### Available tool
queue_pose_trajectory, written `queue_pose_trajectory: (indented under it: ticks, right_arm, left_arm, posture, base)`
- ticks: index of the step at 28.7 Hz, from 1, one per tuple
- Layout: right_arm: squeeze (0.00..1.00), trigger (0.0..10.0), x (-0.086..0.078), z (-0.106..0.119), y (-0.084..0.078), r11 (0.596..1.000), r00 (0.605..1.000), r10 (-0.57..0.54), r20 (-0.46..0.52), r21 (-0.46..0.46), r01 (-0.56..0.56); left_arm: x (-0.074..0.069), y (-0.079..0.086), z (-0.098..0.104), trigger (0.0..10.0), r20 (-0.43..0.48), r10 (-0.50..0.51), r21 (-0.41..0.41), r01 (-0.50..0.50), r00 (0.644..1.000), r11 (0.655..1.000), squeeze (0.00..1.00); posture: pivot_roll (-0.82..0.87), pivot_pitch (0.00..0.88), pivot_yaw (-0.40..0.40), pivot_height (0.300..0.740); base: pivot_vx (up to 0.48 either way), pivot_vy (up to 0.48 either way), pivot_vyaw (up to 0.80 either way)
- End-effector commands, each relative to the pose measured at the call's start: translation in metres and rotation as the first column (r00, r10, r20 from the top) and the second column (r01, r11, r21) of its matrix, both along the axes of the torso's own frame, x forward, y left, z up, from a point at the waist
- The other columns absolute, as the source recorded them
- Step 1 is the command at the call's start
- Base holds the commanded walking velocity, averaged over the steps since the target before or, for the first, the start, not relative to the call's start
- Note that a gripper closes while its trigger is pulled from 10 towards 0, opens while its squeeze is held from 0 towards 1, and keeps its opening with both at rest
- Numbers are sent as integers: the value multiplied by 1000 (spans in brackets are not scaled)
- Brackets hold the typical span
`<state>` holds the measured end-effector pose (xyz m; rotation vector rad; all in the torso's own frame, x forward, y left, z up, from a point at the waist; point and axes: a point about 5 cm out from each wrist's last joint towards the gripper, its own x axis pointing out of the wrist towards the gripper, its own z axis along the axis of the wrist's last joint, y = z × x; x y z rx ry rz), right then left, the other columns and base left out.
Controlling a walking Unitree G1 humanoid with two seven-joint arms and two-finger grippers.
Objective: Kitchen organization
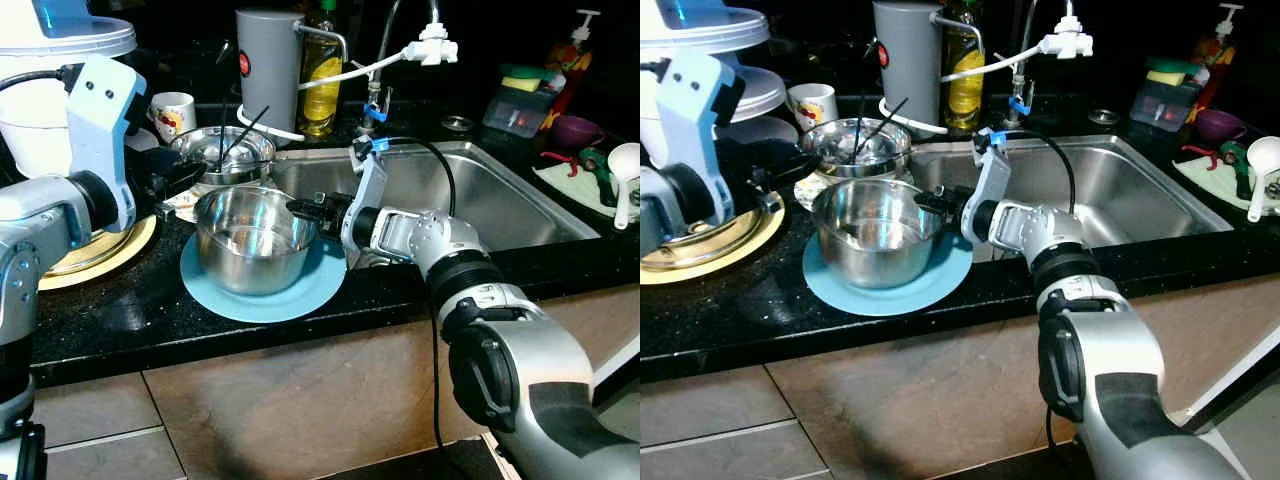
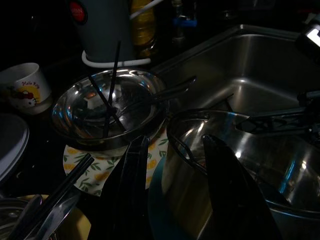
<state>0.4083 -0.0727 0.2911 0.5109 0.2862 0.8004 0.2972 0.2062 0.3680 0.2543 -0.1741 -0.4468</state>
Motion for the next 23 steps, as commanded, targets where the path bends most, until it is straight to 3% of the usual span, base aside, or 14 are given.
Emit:
queue_pose_trajectory:
  ticks: [1,6,14,16,17,18,21,23]
  right_arm:
    - [0,0,1,-1,-5,1000,1000,-12,-20,27,12]
    - [0,0,2,2,-12,998,999,-33,-24,58,34]
    - [0,0,7,23,-70,960,974,-227,0,170,224]
    - [0,0,7,35,-96,935,948,-315,43,184,303]
    - [0,0,6,42,-114,923,921,-372,114,154,353]
    - [0,0,5,44,-118,921,913,-384,140,136,366]
    - [0,0,3,51,-146,864,832,-503,235,99,494]
    - [0,0,1,54,-164,801,752,-579,315,46,597]
  left_arm:
    - [0,-2,1,10000,10,-9,2,9,1000,1000,0]
    - [-1,-1,5,10000,24,-11,-10,12,1000,1000,0]
    - [-1,-6,15,10000,86,-48,-65,54,995,996,0]
    - [1,-9,16,10000,91,-63,-77,71,994,995,0]
    - [4,-16,15,10000,90,-82,-90,91,992,992,0]
    - [4,-18,15,10000,89,-89,-95,98,992,991,0]
    - [12,-40,5,10000,70,-140,-80,146,988,986,0]
    - [19,-55,-5,10000,43,-174,-53,176,984,983,0]
  posture:
    - [19,119,-74,740]
    - [23,119,-74,740]
    - [24,123,-65,740]
    - [20,123,-59,740]
    - [20,123,-59,740]
    - [20,123,-59,740]
    - [19,124,-55,740]
    - [20,131,-51,740]
  base:
    - [0,0,0]
    - [0,0,0]
    - [0,0,0]
    - [0,0,0]
    - [0,0,0]
    - [0,0,0]
    - [0,0,0]
    - [0,0,0]
